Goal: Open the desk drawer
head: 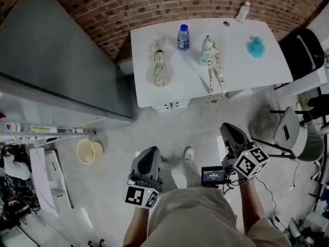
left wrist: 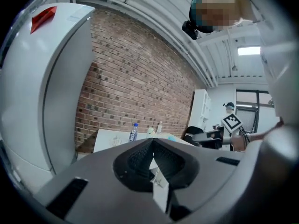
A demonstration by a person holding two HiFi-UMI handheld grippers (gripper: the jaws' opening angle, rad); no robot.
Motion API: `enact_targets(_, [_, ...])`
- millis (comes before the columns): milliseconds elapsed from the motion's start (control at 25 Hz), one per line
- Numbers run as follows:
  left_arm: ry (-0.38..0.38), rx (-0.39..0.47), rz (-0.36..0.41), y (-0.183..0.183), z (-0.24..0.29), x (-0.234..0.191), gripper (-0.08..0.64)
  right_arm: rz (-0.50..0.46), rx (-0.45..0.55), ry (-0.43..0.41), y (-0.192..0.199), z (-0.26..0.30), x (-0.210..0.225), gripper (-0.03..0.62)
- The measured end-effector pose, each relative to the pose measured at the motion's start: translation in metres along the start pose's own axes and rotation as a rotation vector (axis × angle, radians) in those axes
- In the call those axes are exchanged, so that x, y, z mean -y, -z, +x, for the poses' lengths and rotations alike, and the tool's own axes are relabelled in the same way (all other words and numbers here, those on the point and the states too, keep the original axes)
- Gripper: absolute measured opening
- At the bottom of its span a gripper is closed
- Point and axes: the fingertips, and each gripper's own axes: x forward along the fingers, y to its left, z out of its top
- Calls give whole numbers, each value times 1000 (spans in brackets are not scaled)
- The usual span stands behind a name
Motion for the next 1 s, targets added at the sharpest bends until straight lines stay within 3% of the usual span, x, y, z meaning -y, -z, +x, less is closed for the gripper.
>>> enact_targets(200, [-43,-59,-5,31,13,-25,6,-32,-32,-45,-18,61,35,28])
enact_targets(400, [22,-86,40,65,57,-37,6,-96,-30,-85,-20,124,67,28])
enact_targets(520, [65,-94,41,91,88,-38,6,1,-64,-106,31,158,89,28])
enact_targets(760, [113,-181,-16,170,127,-67,6,354,-138,-53,183,211,135,28])
enact_targets(1000, [98,-236,-67,237,144,-107,6,520,-167,15,284,261,176,29])
